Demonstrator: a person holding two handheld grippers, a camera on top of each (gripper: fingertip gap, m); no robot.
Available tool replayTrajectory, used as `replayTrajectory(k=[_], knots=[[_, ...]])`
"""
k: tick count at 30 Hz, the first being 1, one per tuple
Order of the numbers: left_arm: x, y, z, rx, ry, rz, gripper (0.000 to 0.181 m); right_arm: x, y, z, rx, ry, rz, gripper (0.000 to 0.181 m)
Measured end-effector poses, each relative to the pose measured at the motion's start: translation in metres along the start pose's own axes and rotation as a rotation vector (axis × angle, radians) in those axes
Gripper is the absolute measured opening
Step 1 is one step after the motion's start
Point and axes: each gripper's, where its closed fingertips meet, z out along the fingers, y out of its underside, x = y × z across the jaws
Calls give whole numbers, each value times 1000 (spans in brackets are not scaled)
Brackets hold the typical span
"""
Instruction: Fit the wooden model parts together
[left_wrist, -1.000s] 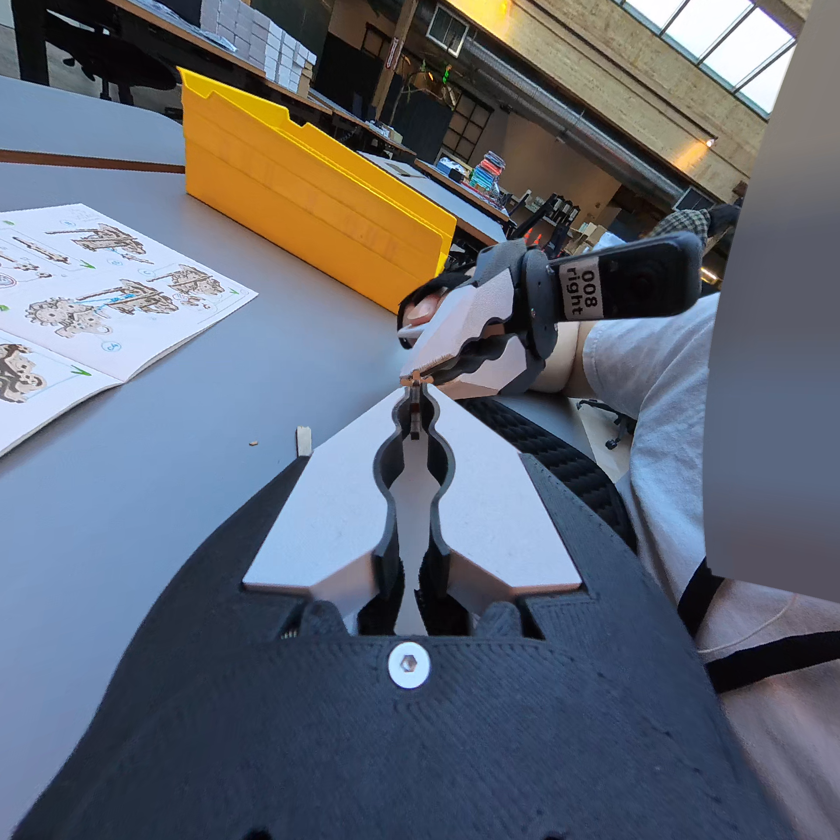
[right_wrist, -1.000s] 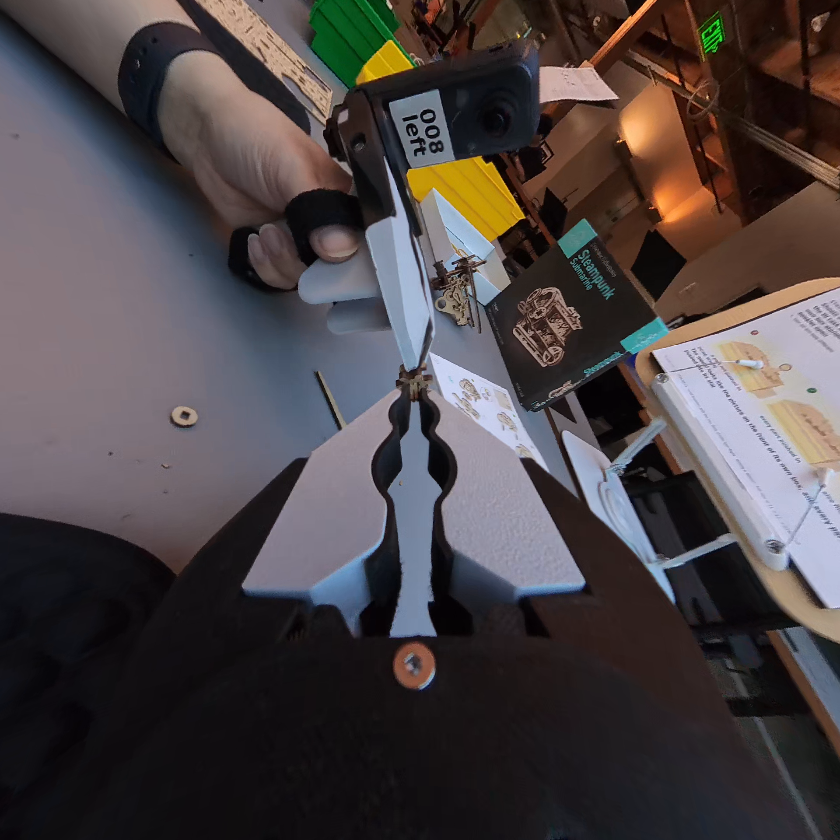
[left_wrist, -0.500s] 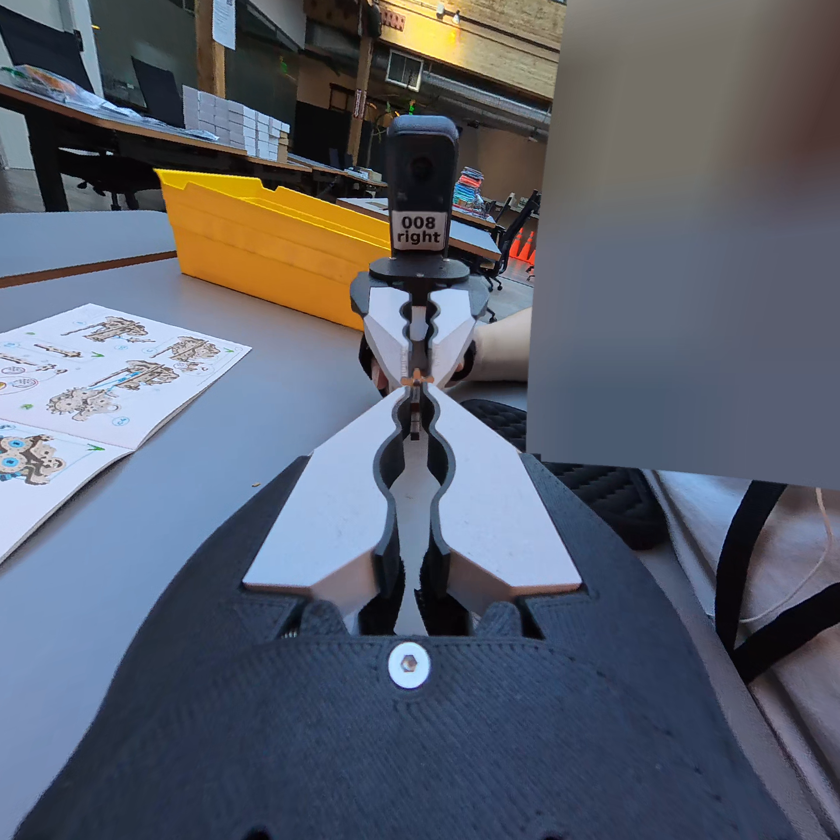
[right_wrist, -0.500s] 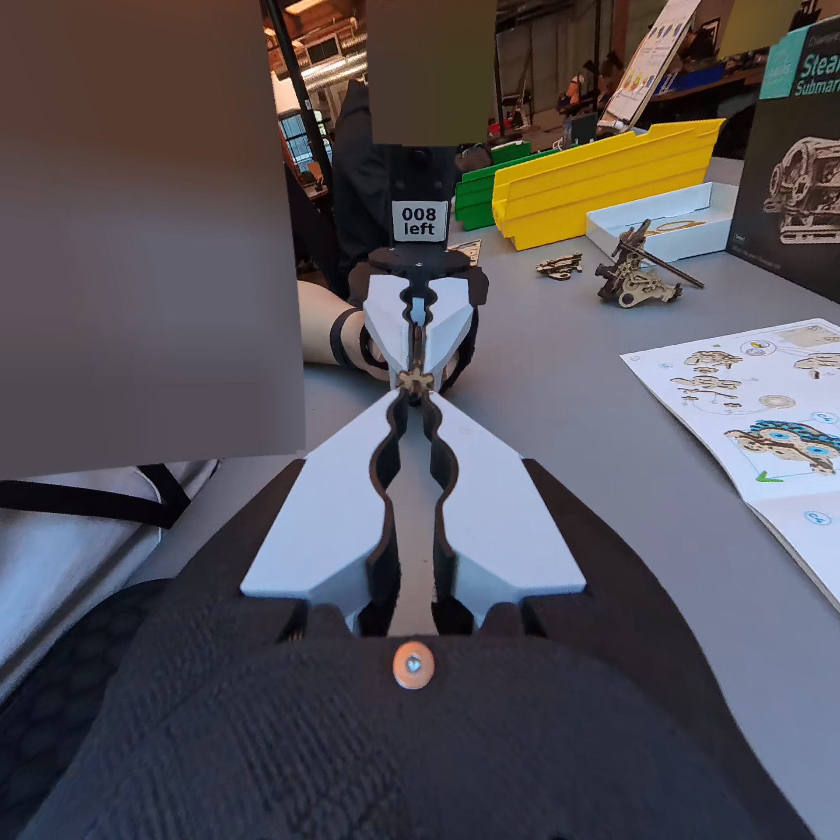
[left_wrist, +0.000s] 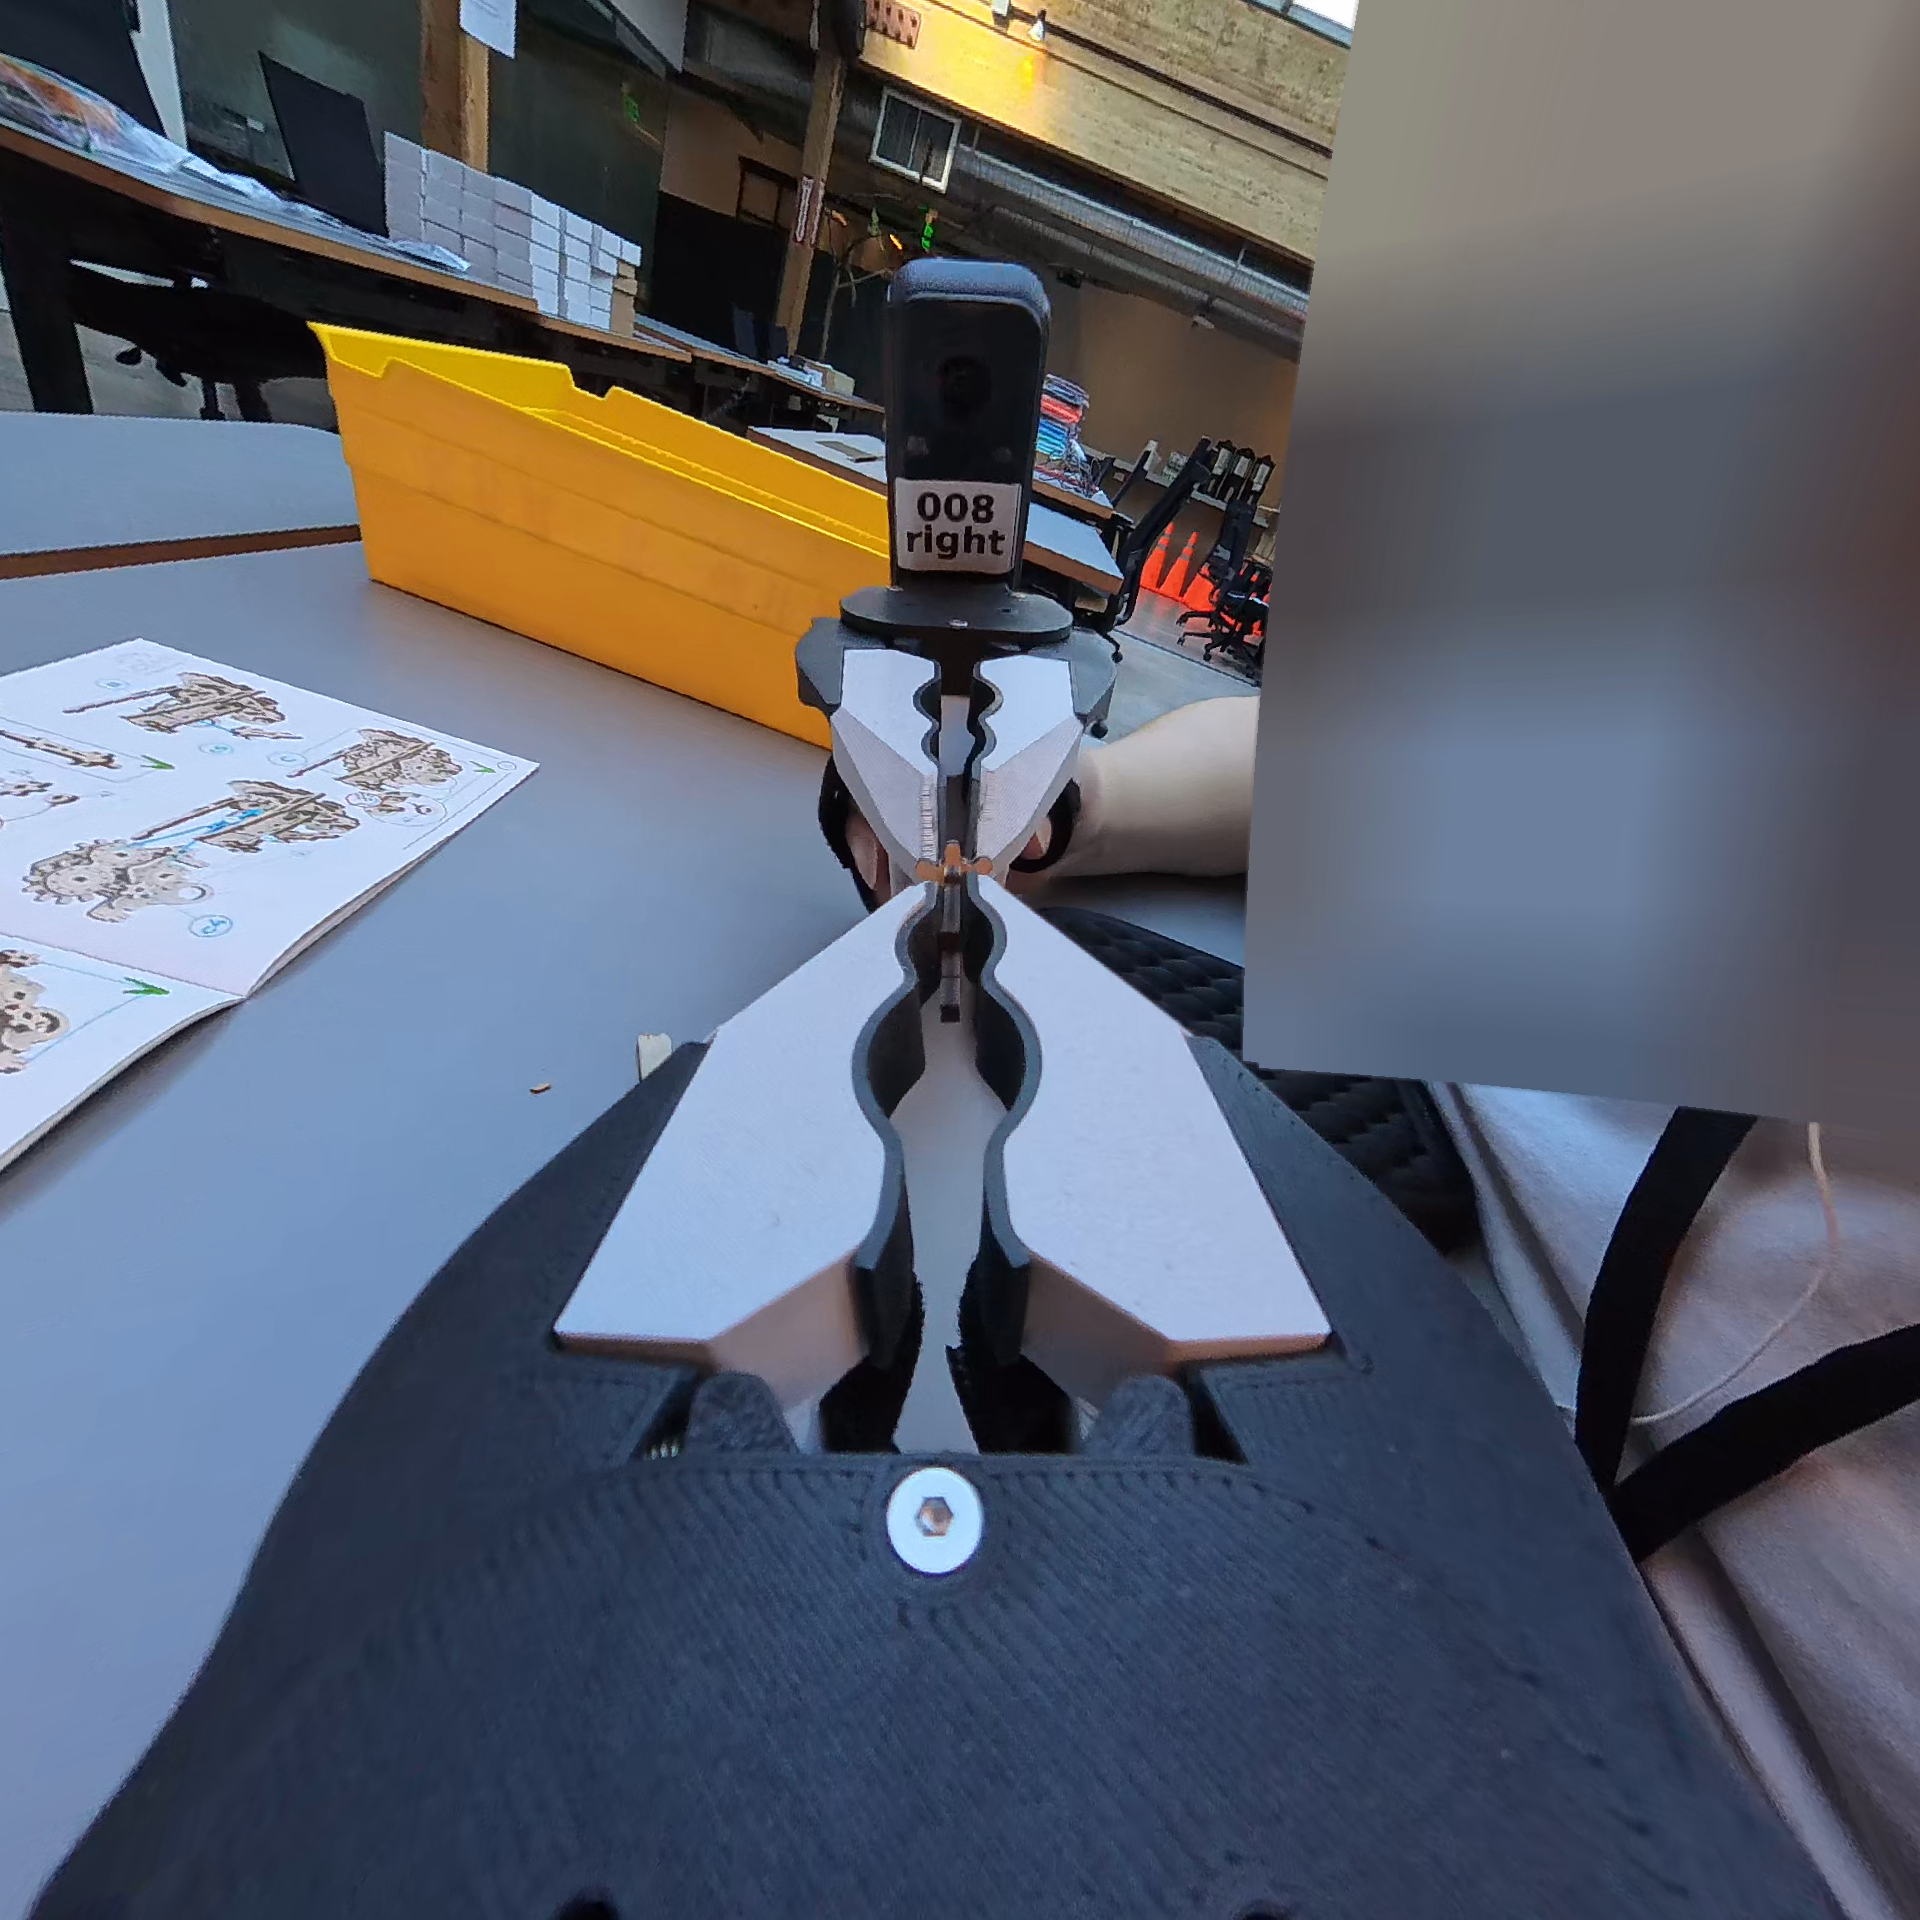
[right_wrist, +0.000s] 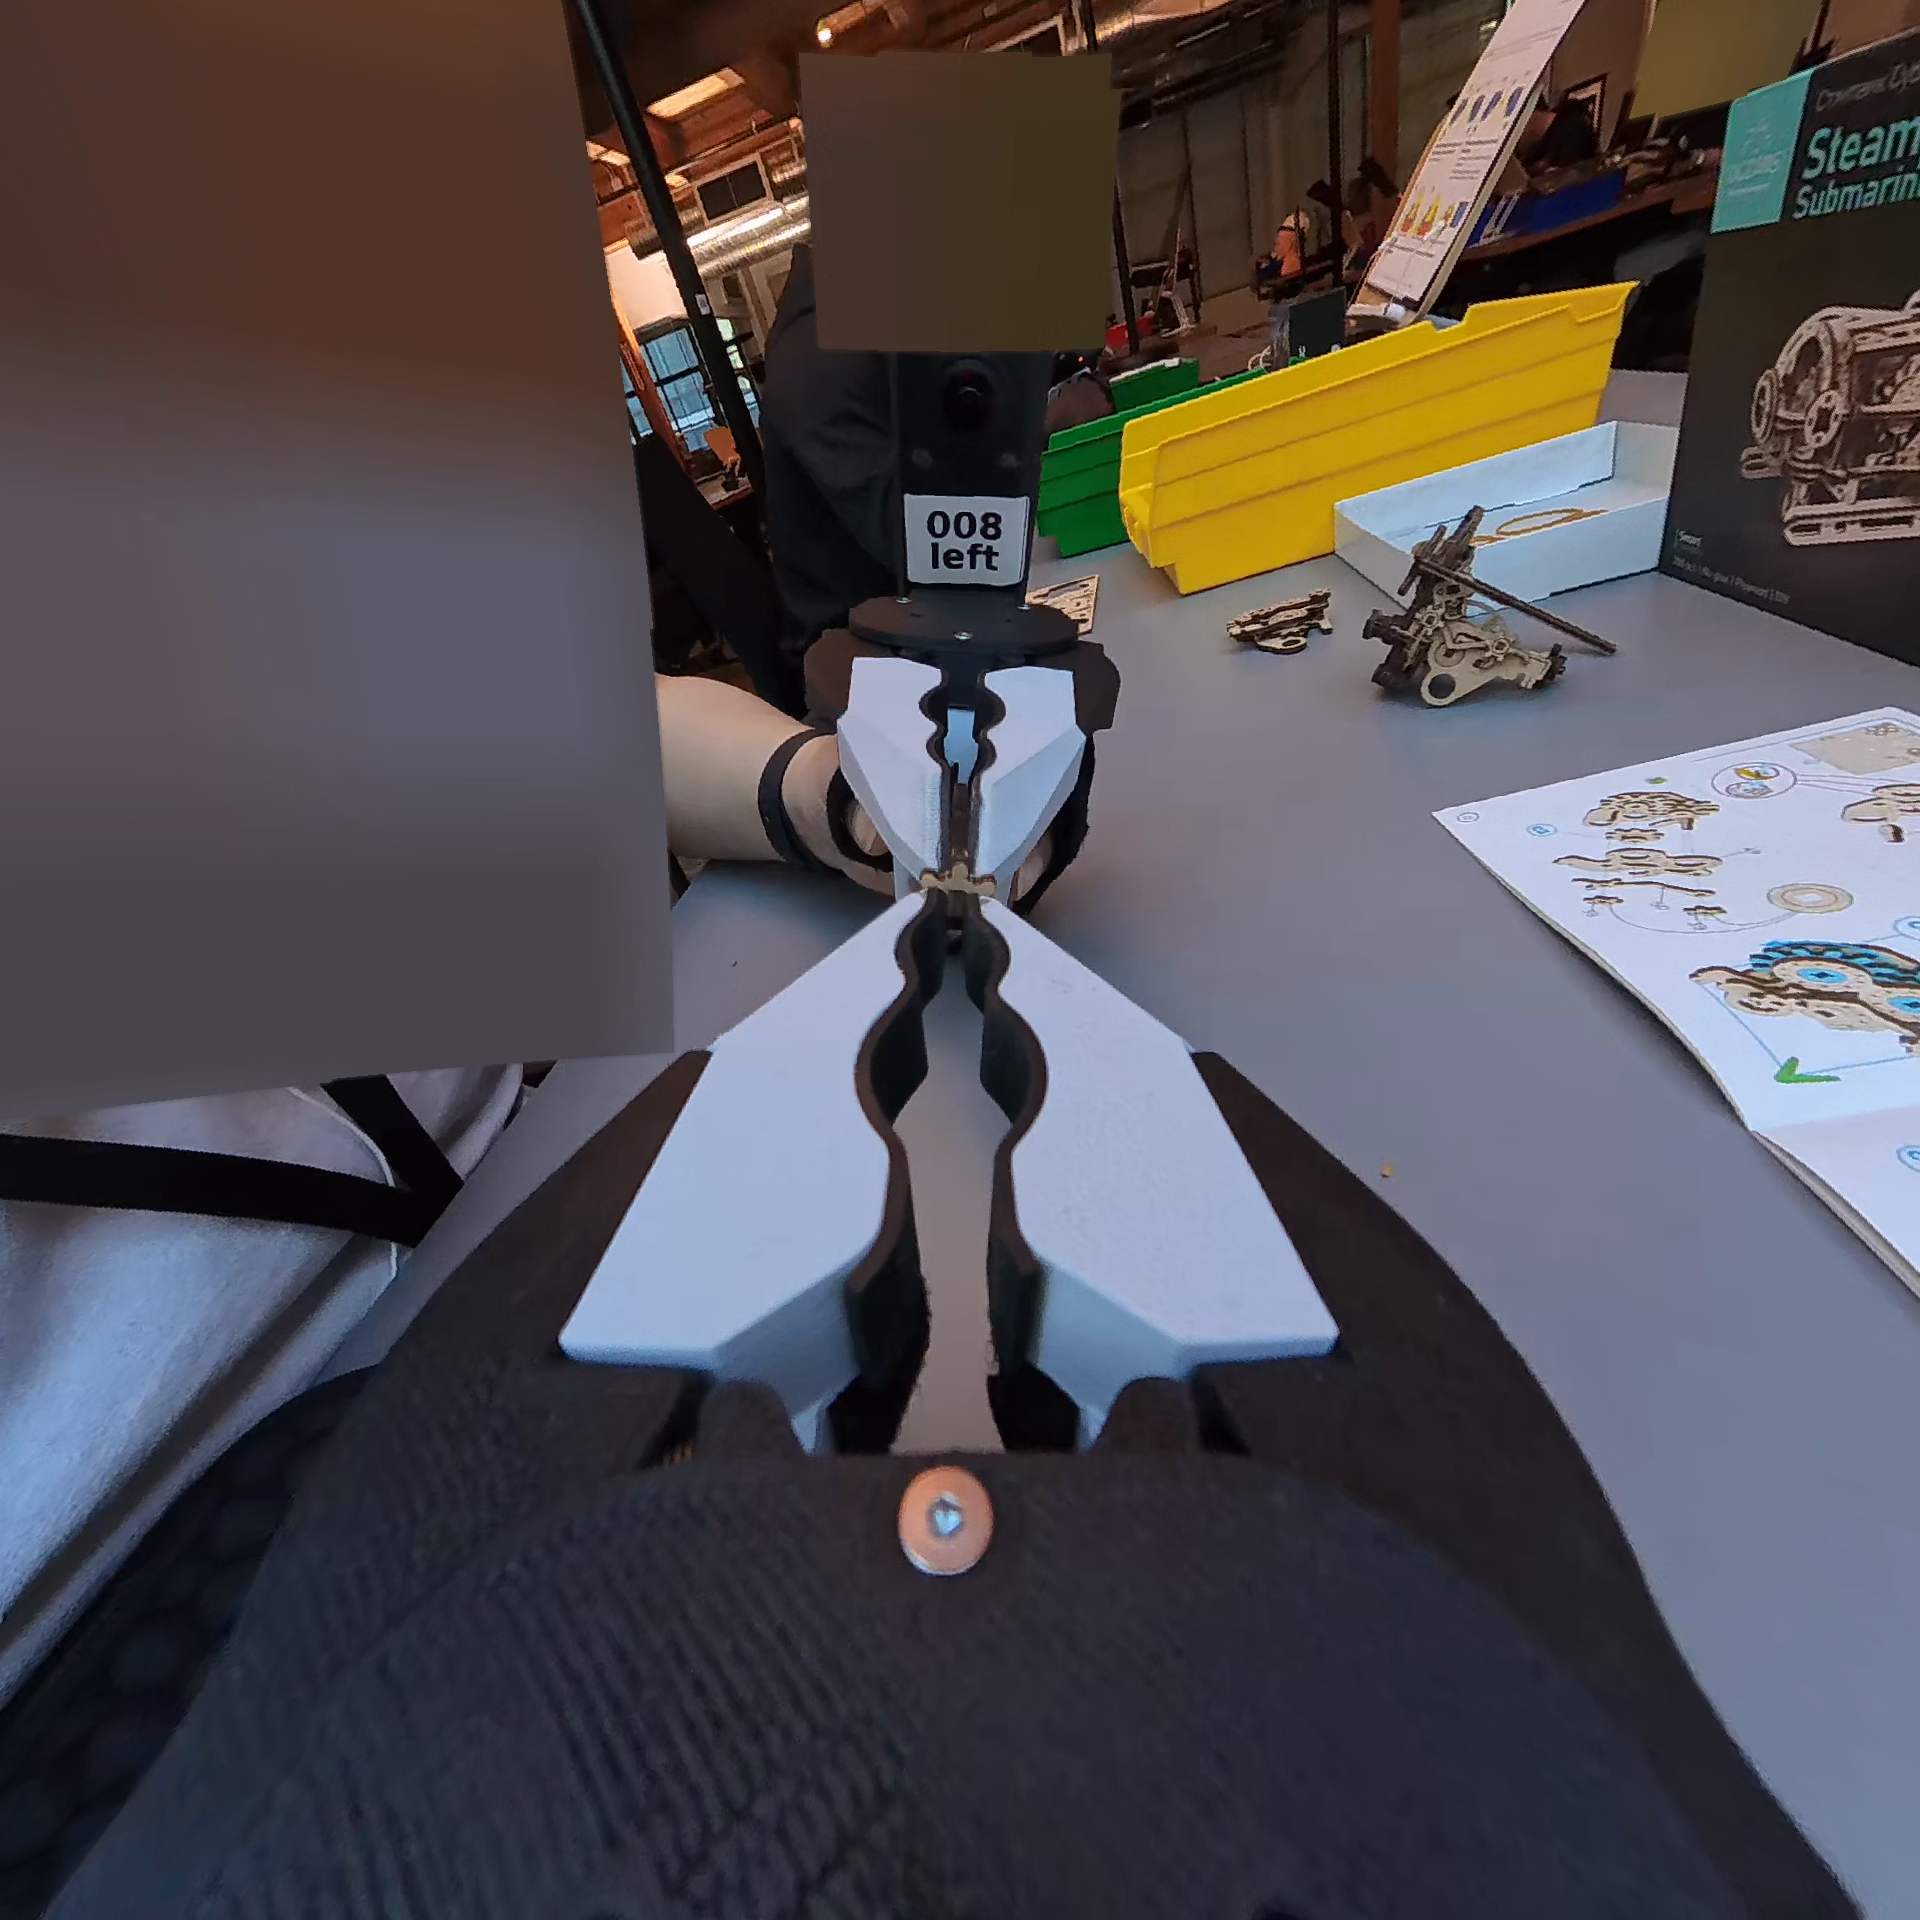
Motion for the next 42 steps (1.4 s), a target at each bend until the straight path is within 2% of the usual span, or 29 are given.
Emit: replayTrajectory(k=[14, 36, 42], knots=[[6, 8, 2, -53, -11, 64, 0, -5, 6, 0, -43, 15, -66, 0], [-4, 8, -3, -73, 14, -13, 0, 5, 3, -5, -25, 20, -63, 0], [-1, 14, -2, -106, 7, 22, 0, 1, 8, -5, -59, 23, -81, 0]])
